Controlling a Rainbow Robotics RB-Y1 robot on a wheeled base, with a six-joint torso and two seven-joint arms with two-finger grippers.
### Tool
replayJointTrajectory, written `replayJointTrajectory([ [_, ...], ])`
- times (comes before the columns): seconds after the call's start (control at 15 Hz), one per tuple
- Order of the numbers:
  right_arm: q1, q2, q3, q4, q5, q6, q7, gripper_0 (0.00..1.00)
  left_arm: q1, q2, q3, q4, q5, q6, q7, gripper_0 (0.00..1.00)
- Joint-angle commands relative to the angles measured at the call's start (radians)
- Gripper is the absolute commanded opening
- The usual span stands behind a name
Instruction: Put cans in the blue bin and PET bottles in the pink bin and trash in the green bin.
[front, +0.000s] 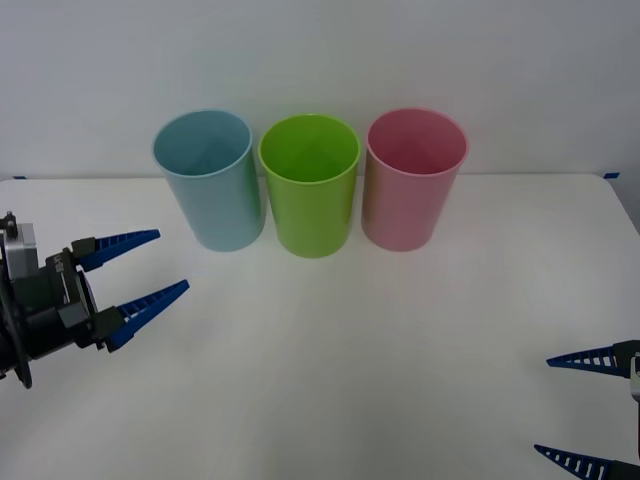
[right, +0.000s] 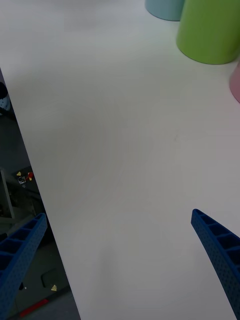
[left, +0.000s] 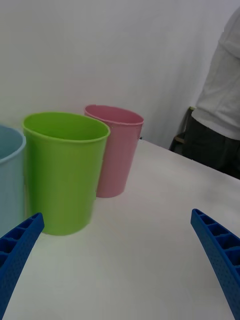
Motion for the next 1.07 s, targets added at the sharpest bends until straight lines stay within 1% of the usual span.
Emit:
replayJointTrajectory([
  [0.07, 0.000, 0.000, 0.000, 0.000, 0.000, 0.000, 0.000, 1.00, 0.059, -0.065, 0.073, 0.001, -0.149, -0.078, 0.096, 1.00],
  [0.2, 0.000, 0.000, 0.000, 0.000, 0.000, 0.000, 0.000, 1.00, 0.093, -0.117, 0.121, 0.002, -0.232, -0.104, 0.110, 1.00],
  [0.47, 0.000, 0.000, 0.000, 0.000, 0.000, 0.000, 0.000, 1.00, 0.136, -0.189, 0.159, 0.002, -0.341, -0.168, 0.115, 1.00],
  [0.6, 0.000, 0.000, 0.000, 0.000, 0.000, 0.000, 0.000, 1.00, 0.159, -0.257, 0.219, 0.004, -0.456, -0.227, 0.124, 1.00],
  [0.73, 0.000, 0.000, 0.000, 0.000, 0.000, 0.000, 0.000, 1.00, 0.174, -0.309, 0.258, 0.002, -0.539, -0.260, 0.130, 1.00],
  [0.87, 0.000, 0.000, 0.000, 0.000, 0.000, 0.000, 0.000, 1.00, 0.180, -0.339, 0.282, 0.001, -0.599, -0.280, 0.125, 1.00],
  [1.0, 0.000, 0.000, 0.000, 0.000, 0.000, 0.000, 0.000, 1.00, 0.189, -0.347, 0.319, -0.018, -0.660, -0.288, 0.125, 1.00],
  [1.07, 0.000, 0.000, 0.000, 0.000, 0.000, 0.000, 0.000, 1.00, 0.200, -0.350, 0.330, -0.033, -0.675, -0.288, 0.130, 1.00],
])
